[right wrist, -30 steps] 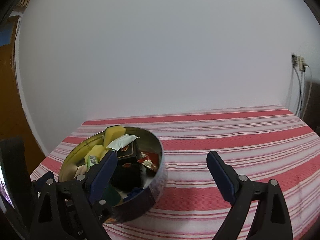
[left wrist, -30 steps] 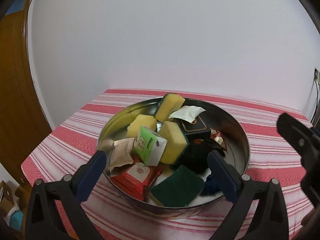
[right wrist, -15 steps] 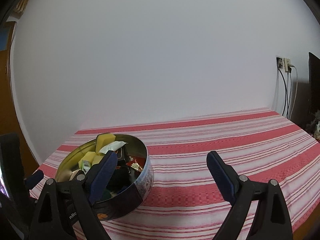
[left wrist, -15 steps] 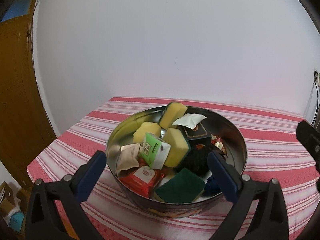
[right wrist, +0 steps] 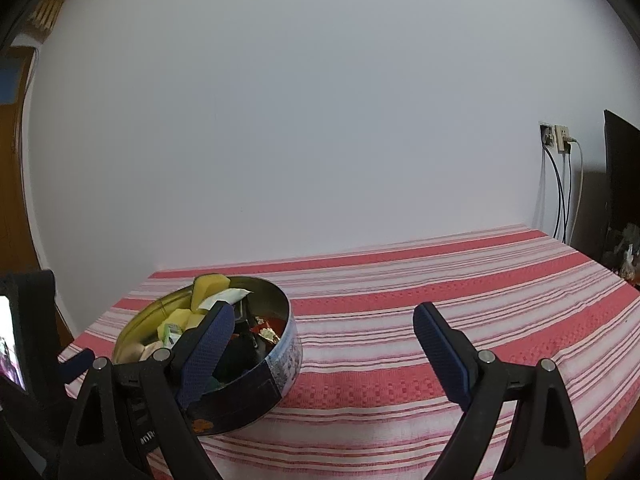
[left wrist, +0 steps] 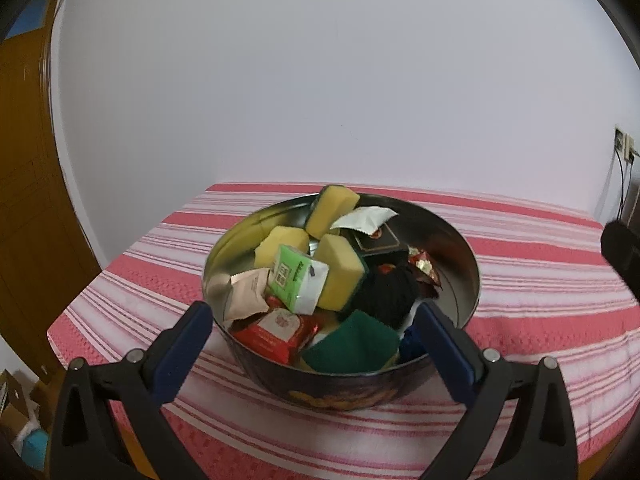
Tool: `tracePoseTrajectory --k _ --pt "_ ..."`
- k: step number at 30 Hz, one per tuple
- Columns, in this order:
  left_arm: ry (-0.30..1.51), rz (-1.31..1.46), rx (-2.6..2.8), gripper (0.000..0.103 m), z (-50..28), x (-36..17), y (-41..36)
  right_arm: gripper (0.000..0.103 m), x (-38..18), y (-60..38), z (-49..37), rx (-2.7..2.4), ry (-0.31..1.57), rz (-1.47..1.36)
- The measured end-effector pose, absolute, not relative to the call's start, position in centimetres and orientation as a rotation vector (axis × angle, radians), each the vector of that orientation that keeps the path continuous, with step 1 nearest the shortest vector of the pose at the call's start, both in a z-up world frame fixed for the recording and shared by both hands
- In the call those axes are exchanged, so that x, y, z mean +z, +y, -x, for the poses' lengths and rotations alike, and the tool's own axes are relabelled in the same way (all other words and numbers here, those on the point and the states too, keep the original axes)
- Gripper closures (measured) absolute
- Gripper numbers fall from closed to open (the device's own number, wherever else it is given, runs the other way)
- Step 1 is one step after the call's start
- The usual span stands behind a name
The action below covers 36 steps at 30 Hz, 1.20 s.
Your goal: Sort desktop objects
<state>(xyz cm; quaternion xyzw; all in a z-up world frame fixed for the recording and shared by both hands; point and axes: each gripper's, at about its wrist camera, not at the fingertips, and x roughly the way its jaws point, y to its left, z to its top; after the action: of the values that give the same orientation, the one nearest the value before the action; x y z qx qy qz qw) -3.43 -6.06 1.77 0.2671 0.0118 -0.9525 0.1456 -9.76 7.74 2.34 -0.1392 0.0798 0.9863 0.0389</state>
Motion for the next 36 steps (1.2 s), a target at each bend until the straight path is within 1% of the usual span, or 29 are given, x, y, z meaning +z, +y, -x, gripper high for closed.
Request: tracePoseTrajectory --k 2,6,13,19,30,36 --pt "0.032 -0.759 -2.741 0.001 3.1 1.8 -6.1 0.01 2.4 7.8 9.5 3.033 0.263 0.406" --pt "0.031 -0.732 -2.743 0.001 2.8 2.3 -6.8 0.005 2.6 7.5 9.2 3.038 0.262 0.361" --pt "0.047 -0.684 -2.725 0.0 2.7 3.2 -8.0 0.005 3.2 6.2 9.1 3.048 0.173 0.302" --pt "0.06 -0.682 -2.709 0.0 3.3 3.5 -8.5 0.005 3.5 6.2 9.1 3.035 0.137 0.256" --pt "0.093 -0.702 -2.709 0.0 4.7 3.9 -8.9 0.005 3.3 7.2 10.7 3.008 0.149 0.297" --pt "0.07 -0.709 -2.684 0.0 5.3 4.0 -9.0 0.005 3.4 7.6 11.1 3.002 0.173 0.3"
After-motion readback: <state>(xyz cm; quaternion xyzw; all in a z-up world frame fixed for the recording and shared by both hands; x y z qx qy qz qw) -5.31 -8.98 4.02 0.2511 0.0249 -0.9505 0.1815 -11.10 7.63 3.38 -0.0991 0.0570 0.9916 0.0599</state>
